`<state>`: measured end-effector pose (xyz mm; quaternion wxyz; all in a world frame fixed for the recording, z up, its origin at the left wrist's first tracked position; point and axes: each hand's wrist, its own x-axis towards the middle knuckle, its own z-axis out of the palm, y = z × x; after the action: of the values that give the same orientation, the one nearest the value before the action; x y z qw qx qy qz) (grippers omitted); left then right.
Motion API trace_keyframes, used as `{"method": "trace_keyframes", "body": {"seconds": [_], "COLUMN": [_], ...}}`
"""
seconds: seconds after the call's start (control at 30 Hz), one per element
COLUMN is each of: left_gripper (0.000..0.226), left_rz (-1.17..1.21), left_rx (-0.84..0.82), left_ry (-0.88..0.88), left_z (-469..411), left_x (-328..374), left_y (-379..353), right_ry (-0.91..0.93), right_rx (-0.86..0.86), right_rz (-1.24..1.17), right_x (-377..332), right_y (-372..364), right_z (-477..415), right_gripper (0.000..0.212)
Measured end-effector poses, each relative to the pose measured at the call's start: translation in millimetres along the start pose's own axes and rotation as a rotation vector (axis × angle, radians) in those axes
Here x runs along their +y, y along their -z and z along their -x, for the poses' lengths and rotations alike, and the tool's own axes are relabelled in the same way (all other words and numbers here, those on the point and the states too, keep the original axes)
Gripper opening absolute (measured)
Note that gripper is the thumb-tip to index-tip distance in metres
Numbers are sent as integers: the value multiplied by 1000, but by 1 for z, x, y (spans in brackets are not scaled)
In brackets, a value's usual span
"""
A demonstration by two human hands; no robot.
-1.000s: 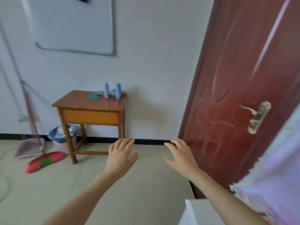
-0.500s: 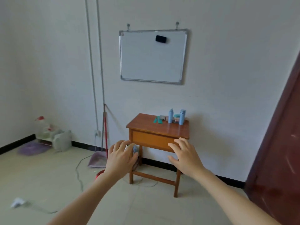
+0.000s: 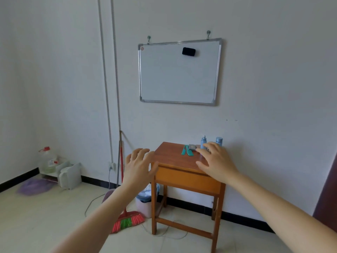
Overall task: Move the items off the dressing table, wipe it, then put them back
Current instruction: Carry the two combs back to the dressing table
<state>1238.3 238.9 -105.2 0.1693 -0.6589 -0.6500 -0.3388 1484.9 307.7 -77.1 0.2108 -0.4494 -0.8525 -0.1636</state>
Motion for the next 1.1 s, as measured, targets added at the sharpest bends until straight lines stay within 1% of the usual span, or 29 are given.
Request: {"method": "trace_keyframes", "body": {"seconds": [0.13,0.23,0.37,0.53,0.63,0.8,0.97,1.1], "left_gripper": [42,42,41,42,43,42,43,43], "left_rz": [-2,19,73,91,90,124,170,222], "left_rx": [-18,-34,-58,-167,-214,-241,-273,-336], "left_ry": [19,14,84,144,150,160,124,108], "left_z": [-58,-97,-129,-148,-171,-232,-302,-332], "left_x": [-3,-2,-13,-42,-65,-114,-153,-170], "left_y": [-44,-82,-134,-202,-238,-293,-340,-384], "right_ry": [-44,-73,-124,-156,-189,-253,-327,-408], "right_rx": [32,8,-27,-208,-271,-271,-263,-288], "right_rz": [-54,-80,-147,-190,-208,-222,-206,-222], "right_x": [41,76,110,127,135,147,157,159], "right_y": [-29,-56,-104,-180,-219,-266,-296,-332], "right_z": [-48,-81,-116,-139,-165,-234,-314,-335], "right_gripper": [46,45,44,49,49,47,46,46]}}
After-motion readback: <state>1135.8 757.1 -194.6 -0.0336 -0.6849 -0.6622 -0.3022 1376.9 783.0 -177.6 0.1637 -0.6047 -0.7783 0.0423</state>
